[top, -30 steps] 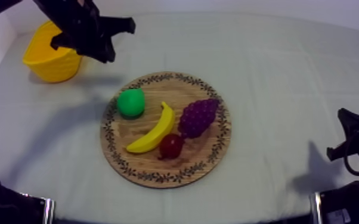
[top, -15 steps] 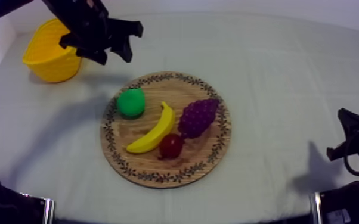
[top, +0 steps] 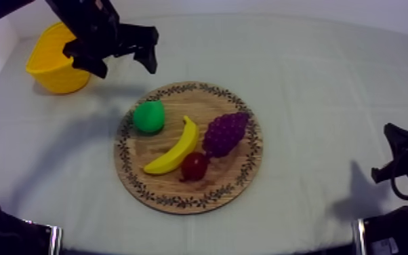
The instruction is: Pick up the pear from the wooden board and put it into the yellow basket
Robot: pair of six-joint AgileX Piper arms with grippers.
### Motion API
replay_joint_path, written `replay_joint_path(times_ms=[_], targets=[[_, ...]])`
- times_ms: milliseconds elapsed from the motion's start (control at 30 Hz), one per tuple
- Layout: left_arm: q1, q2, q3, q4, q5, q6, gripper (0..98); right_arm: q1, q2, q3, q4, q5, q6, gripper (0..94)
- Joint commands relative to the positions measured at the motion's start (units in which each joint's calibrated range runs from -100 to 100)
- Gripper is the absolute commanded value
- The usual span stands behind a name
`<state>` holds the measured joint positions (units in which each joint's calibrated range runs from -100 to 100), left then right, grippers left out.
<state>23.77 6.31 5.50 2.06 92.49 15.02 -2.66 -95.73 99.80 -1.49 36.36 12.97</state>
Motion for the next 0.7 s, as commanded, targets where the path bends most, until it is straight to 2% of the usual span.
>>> replay_joint_path(times_ms=[0, 267, 667], targets=[[0.0, -0.1, -0.1, -0.14, 0.2, 0.2, 94.8, 0.0, 0.0, 0.0, 0.0, 0.0, 0.0, 0.4], [0.2, 2.1, -0.2, -0.21, -0.8, -0.2, 96.4, 0.0, 0.0, 0.0, 0.0, 0.0, 0.0, 0.4], [-0.9, 14.8, 1.9, 1.05, -8.4, -2.5, 96.5, 0.0, 0.0, 0.0, 0.0, 0.0, 0.0, 0.4]])
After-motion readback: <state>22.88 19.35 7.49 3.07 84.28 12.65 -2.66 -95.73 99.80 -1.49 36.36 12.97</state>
